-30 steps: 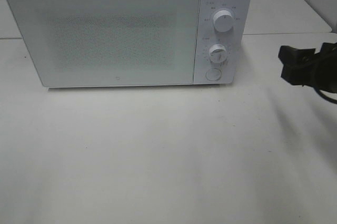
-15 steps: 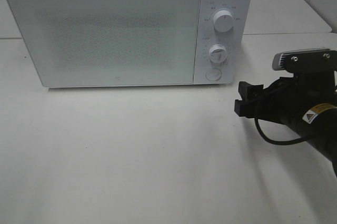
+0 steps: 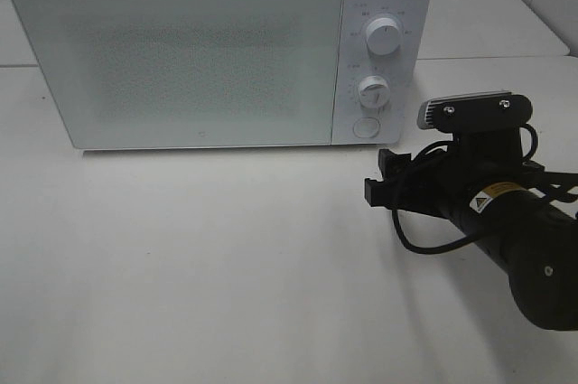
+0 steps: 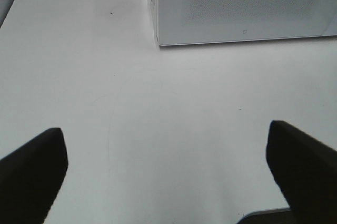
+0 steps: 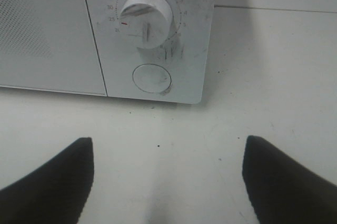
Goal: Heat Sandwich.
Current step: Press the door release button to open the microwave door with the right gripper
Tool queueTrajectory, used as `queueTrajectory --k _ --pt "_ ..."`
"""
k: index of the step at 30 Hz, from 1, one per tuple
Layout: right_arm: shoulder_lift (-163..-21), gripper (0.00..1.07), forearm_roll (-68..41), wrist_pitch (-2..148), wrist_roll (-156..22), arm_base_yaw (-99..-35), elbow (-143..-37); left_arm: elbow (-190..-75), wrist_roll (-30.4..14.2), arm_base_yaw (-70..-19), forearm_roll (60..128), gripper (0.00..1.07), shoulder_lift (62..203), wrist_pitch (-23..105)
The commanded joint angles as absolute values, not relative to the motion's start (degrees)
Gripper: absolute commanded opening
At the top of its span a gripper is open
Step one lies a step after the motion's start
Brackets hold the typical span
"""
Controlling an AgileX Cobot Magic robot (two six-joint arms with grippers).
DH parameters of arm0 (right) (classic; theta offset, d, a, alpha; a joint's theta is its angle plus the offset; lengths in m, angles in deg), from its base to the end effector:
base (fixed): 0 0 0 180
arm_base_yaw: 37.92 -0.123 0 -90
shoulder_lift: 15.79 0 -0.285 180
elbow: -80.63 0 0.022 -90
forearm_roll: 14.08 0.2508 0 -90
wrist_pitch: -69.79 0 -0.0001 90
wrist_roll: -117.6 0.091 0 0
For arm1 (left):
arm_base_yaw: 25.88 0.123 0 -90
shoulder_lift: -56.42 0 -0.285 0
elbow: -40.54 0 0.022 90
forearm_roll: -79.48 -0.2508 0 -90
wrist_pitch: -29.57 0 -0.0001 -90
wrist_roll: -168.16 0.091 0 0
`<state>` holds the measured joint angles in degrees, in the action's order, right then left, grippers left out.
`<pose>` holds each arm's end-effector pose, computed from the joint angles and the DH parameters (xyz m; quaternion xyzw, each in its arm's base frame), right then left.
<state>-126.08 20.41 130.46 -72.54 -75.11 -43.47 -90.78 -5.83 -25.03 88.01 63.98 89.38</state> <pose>0.2296 0.1179 0.1242 -0.0560 0.8056 0.0206 0.5895 -0.0048 -0.0117 0.2788 0.0404 0.8450 -0.0426 0.5316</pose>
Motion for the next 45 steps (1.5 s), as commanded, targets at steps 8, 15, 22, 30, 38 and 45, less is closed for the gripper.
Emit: queueTrajectory --k 8,15,22,30,38,45 --pt "-125.96 0.75 22.47 130.58 -63.83 -75.28 -43.98 -90.55 -6.17 -24.97 88.07 0.98 62.83 88.93" --pt "-125.96 0.75 22.36 130.58 -45.10 -75.28 -43.98 -90.55 -6.17 -24.97 88.07 0.98 62.83 88.93" --pt "-125.96 0.75 22.13 130.52 -22.81 -75.28 -43.98 -90.55 -6.17 -24.97 88.07 0.98 62.83 88.93" --pt "-125.96 0.67 22.13 130.52 -1.90 -75.28 -43.98 -90.55 -6.17 -24.97 88.07 0.98 62.83 88.93" --pt "-125.96 0.40 22.19 130.52 10.88 -75.28 -43.98 -90.55 -6.17 -24.97 88.07 0.98 62.83 88.93" --pt "-125.96 0.02 22.19 130.46 12.94 -75.28 -44.21 -90.55 -6.17 -24.97 88.07 0.98 62.83 88.93"
